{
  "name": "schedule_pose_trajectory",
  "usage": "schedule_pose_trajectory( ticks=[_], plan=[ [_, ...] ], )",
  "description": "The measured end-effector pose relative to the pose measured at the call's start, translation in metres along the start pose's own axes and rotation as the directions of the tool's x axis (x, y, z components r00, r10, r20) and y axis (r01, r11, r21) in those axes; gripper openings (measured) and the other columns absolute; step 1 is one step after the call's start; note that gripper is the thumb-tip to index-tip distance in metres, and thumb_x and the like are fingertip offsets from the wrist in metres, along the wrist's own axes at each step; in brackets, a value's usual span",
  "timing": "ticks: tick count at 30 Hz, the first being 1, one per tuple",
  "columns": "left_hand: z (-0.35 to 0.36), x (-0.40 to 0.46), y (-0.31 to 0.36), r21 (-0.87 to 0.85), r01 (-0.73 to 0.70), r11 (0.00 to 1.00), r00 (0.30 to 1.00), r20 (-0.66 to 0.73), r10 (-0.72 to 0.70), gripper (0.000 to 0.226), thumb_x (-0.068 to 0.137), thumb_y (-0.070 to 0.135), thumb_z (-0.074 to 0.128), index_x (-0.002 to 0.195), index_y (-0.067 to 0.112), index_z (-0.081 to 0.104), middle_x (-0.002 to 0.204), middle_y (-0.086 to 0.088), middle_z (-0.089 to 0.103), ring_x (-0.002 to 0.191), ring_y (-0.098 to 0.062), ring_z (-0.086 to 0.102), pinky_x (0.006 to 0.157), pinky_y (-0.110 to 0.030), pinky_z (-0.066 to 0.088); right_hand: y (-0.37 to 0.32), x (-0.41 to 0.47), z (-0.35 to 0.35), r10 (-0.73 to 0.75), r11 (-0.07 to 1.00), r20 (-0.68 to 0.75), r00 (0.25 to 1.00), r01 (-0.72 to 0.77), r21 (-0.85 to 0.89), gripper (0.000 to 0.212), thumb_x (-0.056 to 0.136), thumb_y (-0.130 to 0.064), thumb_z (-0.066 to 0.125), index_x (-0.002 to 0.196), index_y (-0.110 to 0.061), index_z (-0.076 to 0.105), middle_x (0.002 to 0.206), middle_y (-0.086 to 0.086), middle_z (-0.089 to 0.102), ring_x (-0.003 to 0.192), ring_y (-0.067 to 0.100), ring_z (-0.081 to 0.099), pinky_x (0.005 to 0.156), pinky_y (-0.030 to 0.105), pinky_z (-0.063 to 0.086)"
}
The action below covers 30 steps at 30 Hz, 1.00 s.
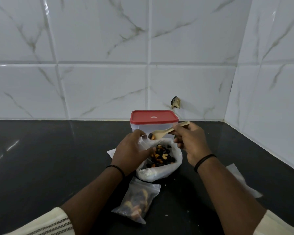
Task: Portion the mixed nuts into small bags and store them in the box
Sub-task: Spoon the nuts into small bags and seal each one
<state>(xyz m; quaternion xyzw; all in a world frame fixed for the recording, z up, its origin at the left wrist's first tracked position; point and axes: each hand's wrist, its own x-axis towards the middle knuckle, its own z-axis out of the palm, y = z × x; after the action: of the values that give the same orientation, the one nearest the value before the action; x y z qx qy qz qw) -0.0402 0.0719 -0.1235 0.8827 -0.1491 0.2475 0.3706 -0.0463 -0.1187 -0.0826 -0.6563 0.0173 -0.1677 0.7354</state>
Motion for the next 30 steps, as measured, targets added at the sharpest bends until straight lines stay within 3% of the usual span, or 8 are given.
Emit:
schedule_pose_trajectory(
  ticks=[3, 6, 11, 17, 22, 24, 26, 30],
  plan=[
    [0.0, -0.001, 0.003, -0.077, 0.007, 0.997, 1.0, -0.01, -0.008, 0.039, 0.073, 0.047, 0.076, 0.102, 0.029, 0.057, 0.096, 0.009, 0.063, 0.084, -0.008, 0.06, 0.074, -0.037, 0.054, -0.003, -0.011, 0.01, -0.122, 0.988, 0.21, 0.97, 0.139, -0.067, 0.009, 0.092, -0.014, 0.069, 0.095, -0.007, 0.064, 0.079, 0.008, 0.073, 0.053, 0.018, 0.063, 0.046, 0.024, 0.046],
    [0.0, -0.002, 0.005, -0.121, 0.017, 0.993, 1.0, -0.019, -0.02, 0.043, 0.073, 0.052, 0.074, 0.104, 0.027, 0.056, 0.095, 0.009, 0.065, 0.078, -0.009, 0.063, 0.071, -0.036, 0.056, -0.004, -0.016, 0.015, -0.222, 0.948, 0.418, 0.881, 0.295, -0.118, 0.007, 0.091, -0.008, 0.069, 0.096, -0.012, 0.067, 0.091, 0.01, 0.076, 0.067, 0.027, 0.071, 0.053, 0.024, 0.05],
    [-0.002, 0.001, 0.002, -0.142, 0.092, 0.985, 0.996, 0.0, -0.093, 0.051, 0.074, 0.048, 0.077, 0.111, 0.023, 0.052, 0.096, 0.011, 0.06, 0.083, -0.003, 0.058, 0.063, -0.021, 0.044, -0.01, -0.017, 0.015, -0.304, 0.912, 0.536, 0.788, 0.403, -0.075, 0.012, 0.091, -0.001, 0.066, 0.097, -0.011, 0.07, 0.097, 0.007, 0.076, 0.085, 0.021, 0.074, 0.07, 0.028, 0.057],
    [-0.004, 0.0, 0.002, -0.121, 0.073, 0.99, 0.997, -0.01, -0.074, 0.034, 0.079, 0.047, 0.074, 0.099, 0.029, 0.053, 0.093, 0.018, 0.061, 0.081, -0.002, 0.059, 0.062, -0.017, 0.042, -0.011, -0.009, 0.005, -0.3, 0.949, 0.296, 0.907, 0.314, 0.001, 0.003, 0.091, -0.01, 0.069, 0.093, -0.01, 0.07, 0.092, 0.013, 0.076, 0.079, 0.031, 0.073, 0.071, 0.041, 0.056],
    [-0.003, 0.0, 0.001, -0.097, 0.092, 0.991, 0.995, 0.031, -0.09, 0.04, 0.078, 0.05, 0.072, 0.104, 0.026, 0.054, 0.097, 0.01, 0.064, 0.08, -0.004, 0.062, 0.068, -0.028, 0.054, -0.002, 0.004, -0.005, -0.142, 0.989, 0.028, 0.989, 0.141, 0.04, 0.012, 0.094, -0.013, 0.066, 0.098, -0.001, 0.066, 0.092, 0.02, 0.074, 0.067, 0.022, 0.073, 0.058, 0.028, 0.056],
    [-0.003, 0.0, 0.0, -0.096, 0.101, 0.99, 0.994, 0.051, -0.096, 0.041, 0.079, 0.048, 0.073, 0.106, 0.025, 0.053, 0.098, 0.009, 0.065, 0.081, -0.006, 0.062, 0.072, -0.031, 0.056, 0.007, 0.011, -0.01, -0.166, 0.979, -0.05, 0.985, 0.159, -0.126, 0.009, 0.092, -0.014, 0.067, 0.092, -0.005, 0.068, 0.086, 0.015, 0.075, 0.065, 0.019, 0.073, 0.059, 0.031, 0.058],
    [-0.003, 0.0, -0.001, -0.077, 0.109, 0.991, 0.993, 0.062, -0.104, 0.042, 0.079, 0.049, 0.072, 0.107, 0.025, 0.053, 0.099, 0.008, 0.065, 0.083, -0.008, 0.063, 0.075, -0.033, 0.056, 0.016, 0.018, -0.014, -0.263, 0.895, -0.067, 0.963, 0.217, -0.391, 0.009, 0.089, -0.02, 0.069, 0.085, -0.012, 0.069, 0.077, 0.005, 0.075, 0.066, 0.018, 0.073, 0.067, 0.039, 0.06],
    [-0.002, 0.001, -0.004, -0.055, 0.133, 0.99, 0.989, 0.07, -0.129, 0.04, 0.078, 0.048, 0.073, 0.105, 0.028, 0.052, 0.095, 0.007, 0.066, 0.081, -0.009, 0.064, 0.072, -0.032, 0.056, 0.021, 0.016, -0.014, -0.383, 0.649, 0.07, 0.921, 0.322, -0.689, 0.011, 0.088, -0.024, 0.07, 0.083, -0.014, 0.07, 0.076, -0.003, 0.071, 0.074, 0.016, 0.067, 0.071, 0.034, 0.055]
  ],
)
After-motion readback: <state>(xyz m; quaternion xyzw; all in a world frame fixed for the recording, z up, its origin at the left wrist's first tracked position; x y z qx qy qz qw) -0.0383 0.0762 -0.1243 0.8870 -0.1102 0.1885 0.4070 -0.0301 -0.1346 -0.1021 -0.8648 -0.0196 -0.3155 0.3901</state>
